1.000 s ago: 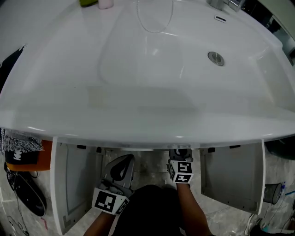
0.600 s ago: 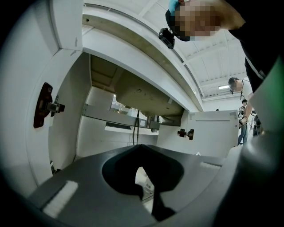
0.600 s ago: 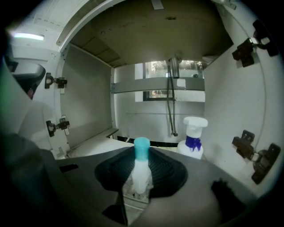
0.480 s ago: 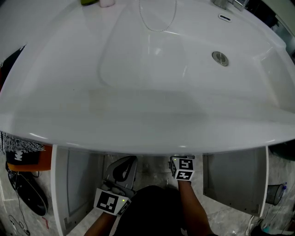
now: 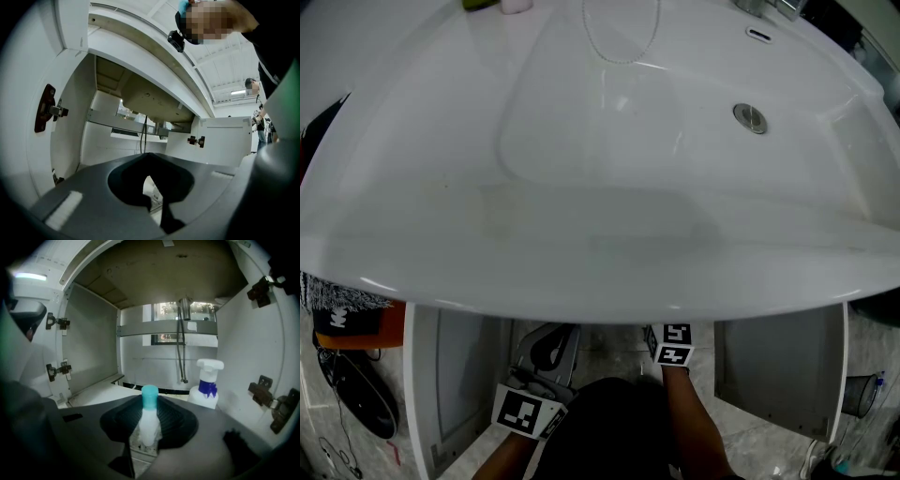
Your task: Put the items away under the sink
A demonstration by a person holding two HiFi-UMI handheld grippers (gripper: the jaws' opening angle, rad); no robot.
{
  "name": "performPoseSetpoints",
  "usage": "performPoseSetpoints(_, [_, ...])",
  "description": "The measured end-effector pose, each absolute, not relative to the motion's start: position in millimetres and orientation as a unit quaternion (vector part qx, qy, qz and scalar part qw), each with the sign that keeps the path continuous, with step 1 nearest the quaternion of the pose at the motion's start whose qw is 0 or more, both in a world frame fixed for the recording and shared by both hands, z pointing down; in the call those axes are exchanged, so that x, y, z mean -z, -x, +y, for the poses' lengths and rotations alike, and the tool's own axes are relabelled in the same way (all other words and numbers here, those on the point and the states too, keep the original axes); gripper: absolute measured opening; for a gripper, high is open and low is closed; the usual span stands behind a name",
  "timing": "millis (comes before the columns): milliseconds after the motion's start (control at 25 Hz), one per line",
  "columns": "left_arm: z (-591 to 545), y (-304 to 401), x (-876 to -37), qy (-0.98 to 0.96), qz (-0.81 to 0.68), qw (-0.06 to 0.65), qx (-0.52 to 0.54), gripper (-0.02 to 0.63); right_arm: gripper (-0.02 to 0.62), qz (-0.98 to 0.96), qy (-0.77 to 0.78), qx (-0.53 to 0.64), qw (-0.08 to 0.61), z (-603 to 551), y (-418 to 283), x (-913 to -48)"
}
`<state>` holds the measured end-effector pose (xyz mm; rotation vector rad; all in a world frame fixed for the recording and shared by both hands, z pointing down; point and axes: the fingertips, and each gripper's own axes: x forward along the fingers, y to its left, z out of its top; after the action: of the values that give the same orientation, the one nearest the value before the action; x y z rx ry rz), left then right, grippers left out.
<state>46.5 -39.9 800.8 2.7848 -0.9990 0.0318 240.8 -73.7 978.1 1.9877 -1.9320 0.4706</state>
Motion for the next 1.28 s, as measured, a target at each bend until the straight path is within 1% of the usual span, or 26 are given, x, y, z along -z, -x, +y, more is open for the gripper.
performPoseSetpoints(200, [-38.4,-45.4,-801.5,-0.937,-0.336,0.092,-0.009,0.006,0.109,-0.679,-0.705,-0.138,0.151,-82.4,-240.7,-963.7])
performPoseSetpoints(440, [-37.2,-42.4,-804.5,-0.937,-0.337,0.096,-0.010,0.006,0.112,-0.681,-0.702,-0.136,0.162,-82.4,-239.9,-965.1])
performPoseSetpoints(640, [-36.8,-42.1,-805.4,-0.936,-0.337,0.099,-0.009,0.008,0.130,-0.680,-0.699,-0.135,0.174,-81.8,-239.1,-967.6])
performPoseSetpoints(1280, [-30.8,-43.3,-791.4,-0.939,-0.332,0.091,0.004,0.006,0.147,-0.671,-0.709,-0.131,0.172,-69.4,-239.0,-957.6])
